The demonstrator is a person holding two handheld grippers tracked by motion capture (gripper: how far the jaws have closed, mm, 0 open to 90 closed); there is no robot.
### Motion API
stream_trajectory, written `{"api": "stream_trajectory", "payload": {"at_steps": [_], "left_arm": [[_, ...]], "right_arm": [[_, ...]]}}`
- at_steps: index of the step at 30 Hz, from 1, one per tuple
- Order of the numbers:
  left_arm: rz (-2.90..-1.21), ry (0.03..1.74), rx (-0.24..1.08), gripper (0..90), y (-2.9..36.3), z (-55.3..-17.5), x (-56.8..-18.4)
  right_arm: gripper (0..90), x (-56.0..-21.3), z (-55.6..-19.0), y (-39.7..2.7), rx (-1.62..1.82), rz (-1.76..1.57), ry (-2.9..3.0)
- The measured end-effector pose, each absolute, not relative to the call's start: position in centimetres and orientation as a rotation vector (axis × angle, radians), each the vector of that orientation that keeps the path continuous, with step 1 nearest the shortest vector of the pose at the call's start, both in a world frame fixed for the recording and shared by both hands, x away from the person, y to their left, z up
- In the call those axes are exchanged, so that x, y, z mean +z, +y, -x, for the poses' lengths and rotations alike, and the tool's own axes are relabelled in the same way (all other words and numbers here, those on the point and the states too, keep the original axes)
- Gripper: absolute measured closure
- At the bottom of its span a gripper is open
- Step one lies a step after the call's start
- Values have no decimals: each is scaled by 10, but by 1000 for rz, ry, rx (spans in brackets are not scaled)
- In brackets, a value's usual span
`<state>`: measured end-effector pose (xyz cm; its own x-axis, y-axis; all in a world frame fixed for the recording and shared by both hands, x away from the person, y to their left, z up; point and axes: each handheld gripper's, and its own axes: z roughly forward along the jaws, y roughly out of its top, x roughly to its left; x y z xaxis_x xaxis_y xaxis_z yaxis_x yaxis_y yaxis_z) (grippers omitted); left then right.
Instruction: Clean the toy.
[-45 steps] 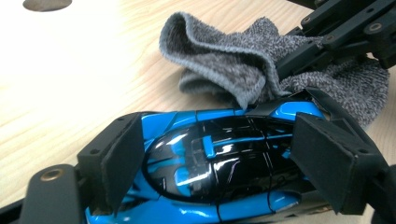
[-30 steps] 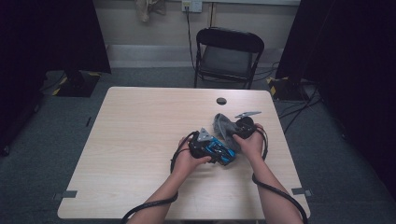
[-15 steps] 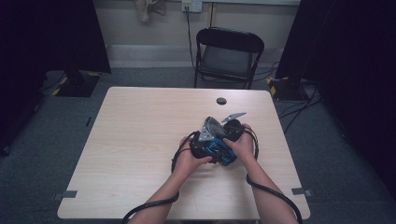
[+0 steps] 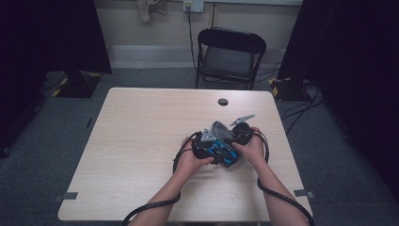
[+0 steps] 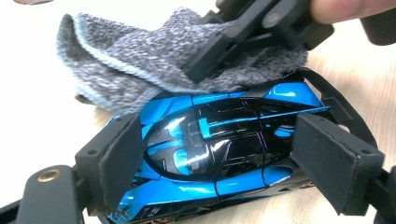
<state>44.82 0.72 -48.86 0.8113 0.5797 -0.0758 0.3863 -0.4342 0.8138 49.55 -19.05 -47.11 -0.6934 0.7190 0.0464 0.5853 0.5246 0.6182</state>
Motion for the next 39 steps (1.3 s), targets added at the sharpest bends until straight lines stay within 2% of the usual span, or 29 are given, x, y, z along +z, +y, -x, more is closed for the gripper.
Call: {"api": "stream_trajectory", "payload": {"at_steps": [27,39], "left_arm": [[-2104,718,263,164,5,-449,-486],[-2106,718,261,164,5,-449,-486]], "right_arm": [[730,-475,-453,-243,972,-1259,2497],[731,-478,-438,-251,1006,-1257,2487]]}}
